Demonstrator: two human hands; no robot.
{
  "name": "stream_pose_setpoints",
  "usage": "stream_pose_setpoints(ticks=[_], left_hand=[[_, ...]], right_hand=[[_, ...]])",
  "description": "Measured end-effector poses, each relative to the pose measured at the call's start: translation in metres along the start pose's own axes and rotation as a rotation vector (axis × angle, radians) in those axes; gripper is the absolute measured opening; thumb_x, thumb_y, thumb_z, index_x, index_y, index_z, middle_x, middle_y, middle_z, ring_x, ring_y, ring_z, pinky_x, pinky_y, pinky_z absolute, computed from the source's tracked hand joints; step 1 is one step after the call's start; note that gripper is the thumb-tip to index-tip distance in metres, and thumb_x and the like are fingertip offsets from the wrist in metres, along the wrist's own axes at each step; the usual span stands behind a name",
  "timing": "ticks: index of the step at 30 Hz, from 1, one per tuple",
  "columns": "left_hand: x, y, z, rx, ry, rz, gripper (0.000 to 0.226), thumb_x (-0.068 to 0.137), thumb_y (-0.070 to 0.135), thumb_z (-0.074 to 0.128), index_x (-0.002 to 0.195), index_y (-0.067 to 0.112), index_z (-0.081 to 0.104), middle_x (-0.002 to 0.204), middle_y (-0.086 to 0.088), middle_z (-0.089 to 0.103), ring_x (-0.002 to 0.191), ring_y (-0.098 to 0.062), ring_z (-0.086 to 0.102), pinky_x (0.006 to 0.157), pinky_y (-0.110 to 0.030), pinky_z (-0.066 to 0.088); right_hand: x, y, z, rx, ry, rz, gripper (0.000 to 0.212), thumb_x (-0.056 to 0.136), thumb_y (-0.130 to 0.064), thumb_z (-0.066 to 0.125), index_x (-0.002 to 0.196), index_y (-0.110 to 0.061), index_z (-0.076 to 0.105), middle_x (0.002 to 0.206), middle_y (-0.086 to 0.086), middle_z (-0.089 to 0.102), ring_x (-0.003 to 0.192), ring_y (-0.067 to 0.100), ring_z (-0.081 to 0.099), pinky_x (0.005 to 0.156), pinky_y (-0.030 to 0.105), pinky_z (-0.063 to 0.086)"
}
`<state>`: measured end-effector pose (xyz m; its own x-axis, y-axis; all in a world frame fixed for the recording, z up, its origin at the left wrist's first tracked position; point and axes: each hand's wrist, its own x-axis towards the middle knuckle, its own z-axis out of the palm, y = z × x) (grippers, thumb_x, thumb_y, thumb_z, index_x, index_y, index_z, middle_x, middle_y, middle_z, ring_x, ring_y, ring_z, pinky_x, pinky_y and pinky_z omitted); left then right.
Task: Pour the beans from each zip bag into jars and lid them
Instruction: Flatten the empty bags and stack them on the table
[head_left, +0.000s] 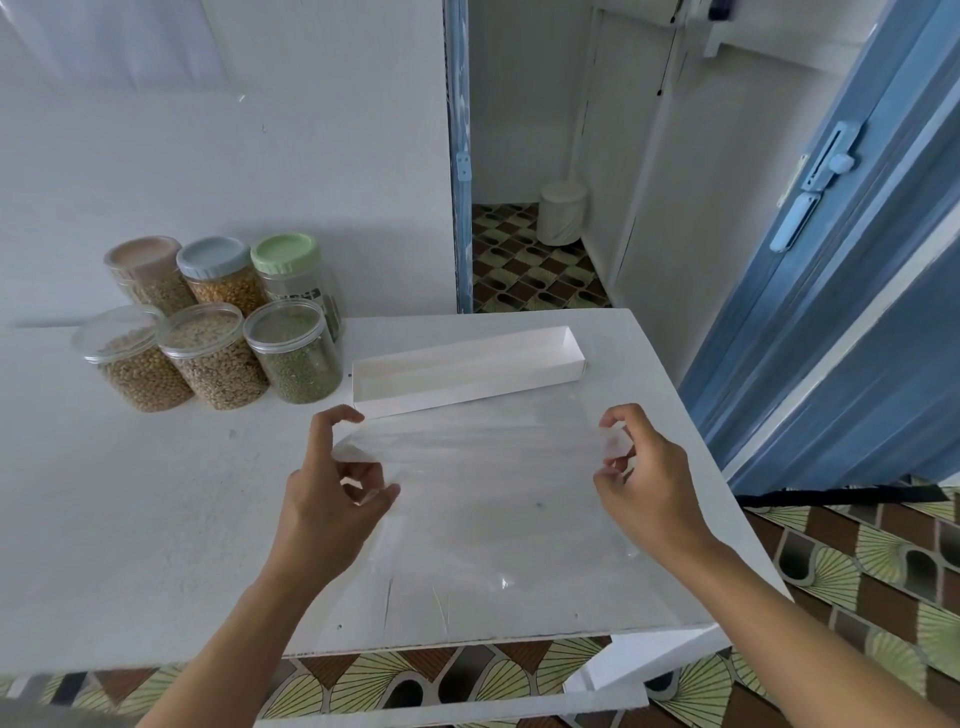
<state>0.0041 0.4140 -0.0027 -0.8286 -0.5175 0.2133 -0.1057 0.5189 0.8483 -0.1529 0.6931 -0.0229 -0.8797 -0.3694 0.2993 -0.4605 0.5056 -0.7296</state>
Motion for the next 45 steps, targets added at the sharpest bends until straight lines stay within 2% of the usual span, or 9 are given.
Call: stream_pose_setpoints(ticks=[7, 16, 20, 25, 28, 33, 38, 42, 45], left_hand=[[-0.003, 0.002, -0.013, -0.380, -0.051, -0.238, 0.072, 0.082, -0.011, 0.076, 0.129, 0.035, 0.046, 0.092, -0.009, 0.076, 0.098, -0.031, 0.070, 0.096, -0.050, 0.055], [-0.009, -0.002, -0.011, -0.292, -0.030, -0.007, 0.051, 0.084, 0.013, 0.084, 0.120, 0.037, 0.057, 0.092, -0.005, 0.077, 0.084, -0.027, 0.071, 0.077, -0.039, 0.058], [-0.002, -0.012, -0.014, -0.132, -0.042, 0.064, 0.022, 0.083, 0.038, 0.084, 0.102, 0.033, 0.076, 0.099, 0.007, 0.075, 0.088, -0.018, 0.072, 0.073, -0.024, 0.058], [0.011, -0.019, -0.023, 0.245, -0.064, 0.276, 0.024, 0.084, 0.045, 0.071, 0.100, 0.029, 0.080, 0.100, 0.007, 0.057, 0.082, -0.013, 0.060, 0.060, -0.024, 0.048], [0.020, -0.021, -0.033, 0.383, -0.135, 0.393, 0.031, 0.094, 0.055, 0.065, 0.102, 0.029, 0.079, 0.097, 0.015, 0.058, 0.086, -0.006, 0.060, 0.070, -0.028, 0.051], [0.032, -0.024, -0.038, 0.499, -0.360, 0.505, 0.037, 0.095, 0.066, 0.053, 0.113, 0.039, 0.072, 0.092, 0.023, 0.061, 0.092, -0.004, 0.057, 0.079, -0.037, 0.050], [0.047, -0.013, -0.042, 0.441, -0.638, 0.314, 0.031, 0.088, 0.074, 0.053, 0.097, 0.049, 0.069, 0.098, 0.020, 0.061, 0.099, -0.004, 0.057, 0.068, -0.016, 0.049], [0.054, -0.016, -0.041, 0.532, -0.792, 0.248, 0.046, 0.077, 0.090, 0.049, 0.098, 0.053, 0.067, 0.105, 0.022, 0.061, 0.107, 0.001, 0.054, 0.078, -0.015, 0.047], [0.056, -0.012, -0.046, 0.477, -0.890, 0.151, 0.056, 0.073, 0.094, 0.049, 0.105, 0.055, 0.072, 0.104, 0.023, 0.064, 0.103, 0.000, 0.058, 0.084, -0.015, 0.045]], right_hand=[[-0.004, 0.003, -0.007, 0.125, 0.012, 0.066, 0.041, 0.088, -0.014, 0.077, 0.119, -0.029, 0.055, 0.086, -0.011, 0.065, 0.083, 0.009, 0.064, 0.069, 0.018, 0.057], [-0.004, 0.005, -0.009, 0.202, -0.036, 0.007, 0.040, 0.092, 0.004, 0.064, 0.113, -0.029, 0.071, 0.109, -0.004, 0.059, 0.072, 0.018, 0.059, 0.061, 0.015, 0.049], [0.001, 0.006, -0.010, 0.149, -0.025, -0.019, 0.013, 0.087, -0.015, 0.079, 0.099, -0.017, 0.078, 0.103, -0.007, 0.060, 0.076, 0.010, 0.058, 0.064, 0.014, 0.048], [0.011, 0.009, -0.011, -0.126, -0.093, -0.158, 0.020, 0.097, -0.035, 0.067, 0.087, -0.017, 0.067, 0.088, -0.014, 0.056, 0.081, 0.009, 0.058, 0.067, 0.021, 0.046], [0.015, 0.011, -0.019, -0.164, -0.180, -0.252, 0.008, 0.097, -0.019, 0.068, 0.092, -0.025, 0.065, 0.089, -0.019, 0.057, 0.091, 0.006, 0.056, 0.076, 0.024, 0.044], [0.022, 0.004, -0.027, -0.053, -0.331, -0.251, 0.039, 0.081, 0.010, 0.070, 0.098, -0.025, 0.075, 0.096, -0.021, 0.065, 0.104, 0.004, 0.057, 0.089, 0.013, 0.044], [0.037, -0.009, -0.031, 0.095, -0.649, 0.065, 0.017, 0.084, -0.031, 0.063, 0.096, -0.032, 0.075, 0.101, -0.025, 0.070, 0.102, 0.000, 0.062, 0.091, 0.026, 0.045], [0.044, -0.010, -0.028, 0.218, -0.836, 0.160, 0.061, 0.076, -0.076, 0.057, 0.100, -0.024, 0.080, 0.108, -0.012, 0.075, 0.104, 0.001, 0.065, 0.107, 0.030, 0.039], [0.051, -0.007, -0.024, 0.158, -0.877, 0.210, 0.084, 0.062, -0.099, 0.044, 0.096, -0.031, 0.080, 0.099, -0.009, 0.075, 0.094, 0.008, 0.066, 0.094, 0.029, 0.040]])
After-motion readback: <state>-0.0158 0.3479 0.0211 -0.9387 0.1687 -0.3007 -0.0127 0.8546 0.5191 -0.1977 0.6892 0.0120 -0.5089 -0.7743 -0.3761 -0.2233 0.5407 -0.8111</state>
